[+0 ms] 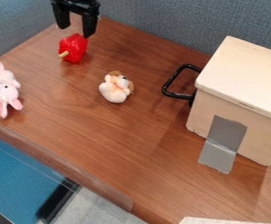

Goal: Move the white toy to the bottom middle side of the table

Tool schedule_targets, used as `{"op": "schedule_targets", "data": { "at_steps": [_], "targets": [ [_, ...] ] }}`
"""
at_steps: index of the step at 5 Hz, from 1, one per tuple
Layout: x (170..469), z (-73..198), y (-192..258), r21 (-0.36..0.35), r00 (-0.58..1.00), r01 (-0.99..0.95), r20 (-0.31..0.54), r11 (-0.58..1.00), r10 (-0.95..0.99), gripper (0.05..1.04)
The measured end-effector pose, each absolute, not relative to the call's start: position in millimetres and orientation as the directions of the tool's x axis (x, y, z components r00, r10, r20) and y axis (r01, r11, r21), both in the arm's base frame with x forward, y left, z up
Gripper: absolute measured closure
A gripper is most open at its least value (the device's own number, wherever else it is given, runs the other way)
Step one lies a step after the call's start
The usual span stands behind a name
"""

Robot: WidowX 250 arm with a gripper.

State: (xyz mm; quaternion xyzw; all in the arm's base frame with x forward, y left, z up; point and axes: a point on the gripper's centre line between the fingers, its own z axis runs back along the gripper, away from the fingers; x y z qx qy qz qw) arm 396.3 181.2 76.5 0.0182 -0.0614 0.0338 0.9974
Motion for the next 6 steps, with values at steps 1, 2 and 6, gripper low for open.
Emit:
{"op": "schedule_targets", "data": {
  "at_steps": [1, 2, 6],
  "targets": [
    [391.8, 59.2, 179.2, 0.016, 0.994, -0.069, 0.082, 0.998, 0.067, 0.083],
    [372.6, 55.2, 155.6, -0.028, 0.997, -0.055, 0.062, 0.998, 0.056, 0.083],
    [320.0, 67.1, 69.8, 0.028, 0.99, -0.022, 0.139, 0.999, 0.018, 0.083]
  ]
}}
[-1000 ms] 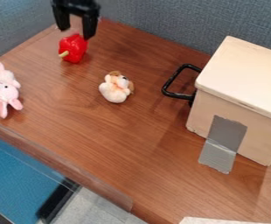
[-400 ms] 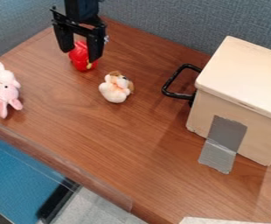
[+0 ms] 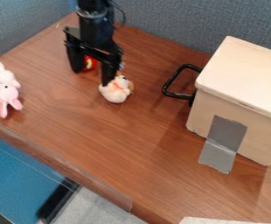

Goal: Move the white toy to the bottom middle side of the table

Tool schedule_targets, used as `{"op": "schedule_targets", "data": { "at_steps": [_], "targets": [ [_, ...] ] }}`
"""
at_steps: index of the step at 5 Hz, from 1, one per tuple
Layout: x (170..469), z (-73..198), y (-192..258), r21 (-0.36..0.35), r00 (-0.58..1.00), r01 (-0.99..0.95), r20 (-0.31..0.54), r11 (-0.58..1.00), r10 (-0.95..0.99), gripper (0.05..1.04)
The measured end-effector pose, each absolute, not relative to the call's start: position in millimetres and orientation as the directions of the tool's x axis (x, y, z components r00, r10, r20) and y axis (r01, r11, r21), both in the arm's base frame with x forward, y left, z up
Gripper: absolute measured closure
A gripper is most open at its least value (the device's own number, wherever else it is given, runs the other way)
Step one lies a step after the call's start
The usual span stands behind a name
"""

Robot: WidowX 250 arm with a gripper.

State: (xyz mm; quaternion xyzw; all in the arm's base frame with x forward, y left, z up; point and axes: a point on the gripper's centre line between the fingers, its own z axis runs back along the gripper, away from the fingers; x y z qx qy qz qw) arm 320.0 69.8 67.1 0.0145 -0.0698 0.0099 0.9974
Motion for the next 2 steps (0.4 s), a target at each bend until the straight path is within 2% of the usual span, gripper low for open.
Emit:
{"op": "schedule_targets", "data": {
  "at_steps": [1, 2],
  "targets": [
    [330.3, 47.8, 62.6, 0.039, 0.991, -0.051, 0.123, 0.998, 0.046, 0.083],
    [343.5, 40.2, 66.2, 0.062, 0.99, -0.084, 0.12, 0.995, 0.076, 0.083]
  ]
}}
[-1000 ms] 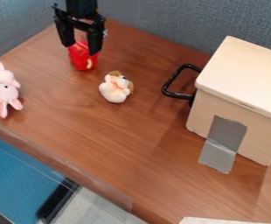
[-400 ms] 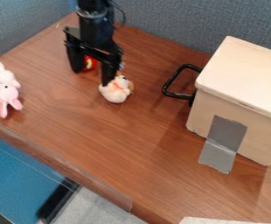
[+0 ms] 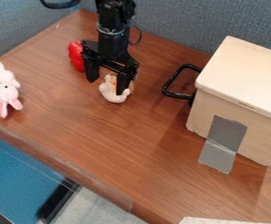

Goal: Move the white toy to the bottom middle side of the table

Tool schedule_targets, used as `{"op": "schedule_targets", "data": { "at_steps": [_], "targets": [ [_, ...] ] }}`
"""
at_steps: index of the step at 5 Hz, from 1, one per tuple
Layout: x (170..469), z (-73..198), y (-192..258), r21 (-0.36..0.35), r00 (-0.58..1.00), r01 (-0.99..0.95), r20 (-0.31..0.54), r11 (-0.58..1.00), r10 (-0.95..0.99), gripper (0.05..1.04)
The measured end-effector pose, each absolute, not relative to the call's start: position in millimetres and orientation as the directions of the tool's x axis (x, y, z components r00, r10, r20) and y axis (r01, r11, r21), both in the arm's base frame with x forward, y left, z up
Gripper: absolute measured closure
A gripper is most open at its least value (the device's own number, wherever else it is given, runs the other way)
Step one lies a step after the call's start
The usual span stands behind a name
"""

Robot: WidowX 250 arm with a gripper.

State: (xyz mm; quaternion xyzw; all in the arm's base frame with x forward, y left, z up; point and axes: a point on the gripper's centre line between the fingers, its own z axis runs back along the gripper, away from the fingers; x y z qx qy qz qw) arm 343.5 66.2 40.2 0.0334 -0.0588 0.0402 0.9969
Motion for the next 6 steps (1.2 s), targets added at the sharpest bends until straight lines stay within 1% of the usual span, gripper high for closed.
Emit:
{"op": "schedule_targets", "data": {
  "at_steps": [1, 2, 3, 4, 5, 6],
  "targets": [
    [352.4, 26.0, 72.2, 0.085, 0.992, -0.102, 0.086, 0.991, 0.095, 0.083],
    [361.2, 13.2, 73.4, 0.113, 0.994, -0.095, 0.064, 0.989, 0.089, 0.135],
    [360.6, 10.4, 73.0, 0.114, 0.995, -0.092, 0.053, 0.989, 0.087, 0.377],
    [354.6, 15.7, 68.6, 0.093, 0.996, -0.083, 0.044, 0.992, 0.079, 0.552],
    [345.1, 41.7, 63.8, 0.061, 0.996, -0.07, 0.065, 0.996, 0.066, 0.612],
    [323.0, 69.6, 52.4, 0.03, 0.993, -0.049, 0.109, 0.998, 0.046, 0.617]
  ]
}}
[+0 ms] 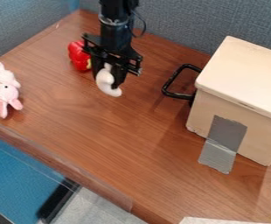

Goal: Move the white toy to the bottom middle side of the table

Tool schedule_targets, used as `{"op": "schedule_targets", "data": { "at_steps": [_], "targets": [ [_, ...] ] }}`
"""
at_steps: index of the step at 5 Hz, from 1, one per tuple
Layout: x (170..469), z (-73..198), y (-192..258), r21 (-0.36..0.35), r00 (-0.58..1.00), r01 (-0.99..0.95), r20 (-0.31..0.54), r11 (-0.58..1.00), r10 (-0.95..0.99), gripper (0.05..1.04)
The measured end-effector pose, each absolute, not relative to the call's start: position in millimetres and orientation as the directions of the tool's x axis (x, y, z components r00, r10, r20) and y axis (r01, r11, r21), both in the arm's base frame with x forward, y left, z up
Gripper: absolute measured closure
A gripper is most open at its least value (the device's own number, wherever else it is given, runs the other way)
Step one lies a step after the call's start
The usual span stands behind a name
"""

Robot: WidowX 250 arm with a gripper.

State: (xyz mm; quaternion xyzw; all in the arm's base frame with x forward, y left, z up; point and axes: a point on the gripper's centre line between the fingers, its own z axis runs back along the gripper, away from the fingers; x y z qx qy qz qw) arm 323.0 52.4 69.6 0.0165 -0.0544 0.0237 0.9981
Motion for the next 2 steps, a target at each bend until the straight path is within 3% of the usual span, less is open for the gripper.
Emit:
{"op": "schedule_targets", "data": {
  "at_steps": [1, 2],
  "targets": [
    [291.8, 62.9, 34.2, 0.026, 0.997, 0.007, 0.079, 1.0, -0.009, 0.617],
    [264.7, 37.9, 12.7, 0.064, 0.996, 0.081, 0.043, 0.995, -0.084, 0.618]
  ]
}}
